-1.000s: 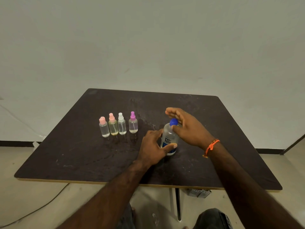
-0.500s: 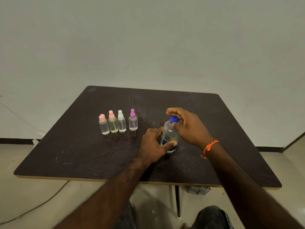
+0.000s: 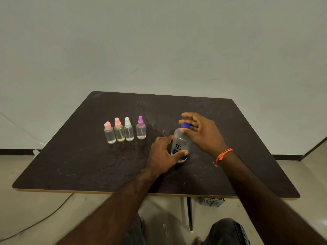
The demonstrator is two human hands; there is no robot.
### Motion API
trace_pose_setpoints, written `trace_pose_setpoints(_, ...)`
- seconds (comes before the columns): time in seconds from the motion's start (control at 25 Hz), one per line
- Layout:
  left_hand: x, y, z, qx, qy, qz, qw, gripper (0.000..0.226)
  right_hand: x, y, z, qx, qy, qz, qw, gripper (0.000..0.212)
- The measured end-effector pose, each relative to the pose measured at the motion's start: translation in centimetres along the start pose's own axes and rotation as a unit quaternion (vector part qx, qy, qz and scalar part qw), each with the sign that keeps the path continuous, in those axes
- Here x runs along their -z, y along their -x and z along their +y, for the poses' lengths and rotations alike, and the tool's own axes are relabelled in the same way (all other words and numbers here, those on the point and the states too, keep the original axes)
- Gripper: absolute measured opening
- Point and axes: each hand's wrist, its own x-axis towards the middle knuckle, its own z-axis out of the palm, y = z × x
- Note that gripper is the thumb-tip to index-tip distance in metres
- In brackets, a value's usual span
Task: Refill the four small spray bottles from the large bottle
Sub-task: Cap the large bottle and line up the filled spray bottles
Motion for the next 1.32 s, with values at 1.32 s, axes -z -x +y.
trace_pose_setpoints(1.32, -8.0, -4.2, 4.2, -0.022, 0.011, -0.122, 0.992, 0.098, 3.2, 6.2, 9.8, -0.103, -0.050, 0.206, 0.972, 0.104)
